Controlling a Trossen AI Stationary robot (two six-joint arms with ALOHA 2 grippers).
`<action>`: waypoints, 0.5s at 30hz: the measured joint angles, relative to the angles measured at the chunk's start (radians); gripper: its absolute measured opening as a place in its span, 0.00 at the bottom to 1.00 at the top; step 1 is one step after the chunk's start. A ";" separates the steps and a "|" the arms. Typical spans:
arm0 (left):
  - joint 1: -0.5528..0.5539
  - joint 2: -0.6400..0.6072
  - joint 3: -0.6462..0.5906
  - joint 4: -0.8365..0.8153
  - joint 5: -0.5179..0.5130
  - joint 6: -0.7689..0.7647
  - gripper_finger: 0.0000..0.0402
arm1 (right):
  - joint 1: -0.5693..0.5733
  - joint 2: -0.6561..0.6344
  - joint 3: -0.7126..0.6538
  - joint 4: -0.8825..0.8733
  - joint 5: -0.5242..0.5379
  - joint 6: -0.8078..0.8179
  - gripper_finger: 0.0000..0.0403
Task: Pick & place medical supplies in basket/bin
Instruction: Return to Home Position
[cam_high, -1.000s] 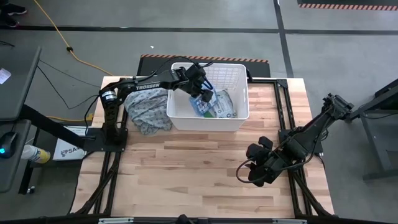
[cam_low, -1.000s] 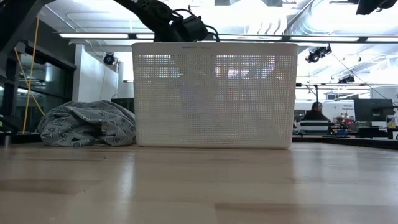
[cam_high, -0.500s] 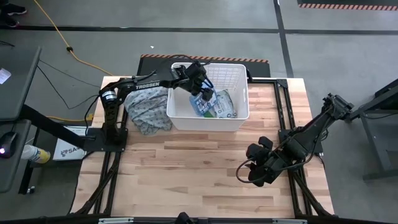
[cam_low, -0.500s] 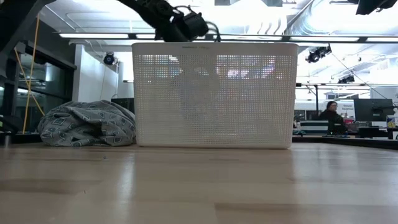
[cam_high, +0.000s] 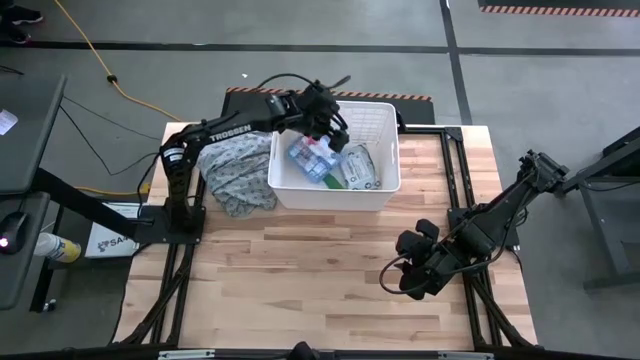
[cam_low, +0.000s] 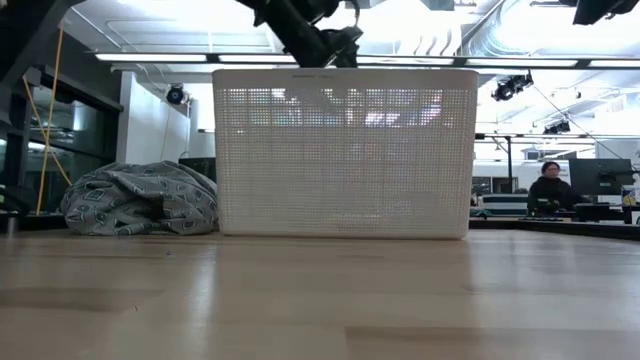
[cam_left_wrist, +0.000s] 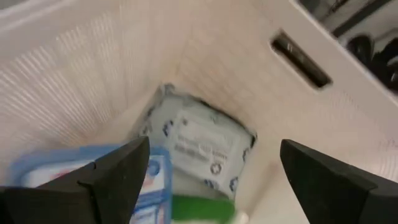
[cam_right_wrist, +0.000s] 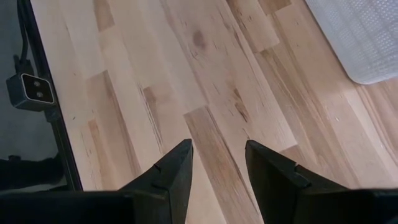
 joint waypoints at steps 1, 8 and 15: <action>-0.006 0.000 0.000 -0.012 -0.007 0.003 0.98 | 0.000 0.000 0.000 -0.003 0.001 0.000 0.35; -0.046 0.001 -0.001 -0.028 -0.061 0.002 0.97 | 0.000 0.000 0.000 -0.005 0.003 0.000 0.35; -0.085 -0.038 -0.001 -0.011 -0.046 0.016 0.99 | 0.000 0.000 0.000 -0.004 0.004 0.000 0.35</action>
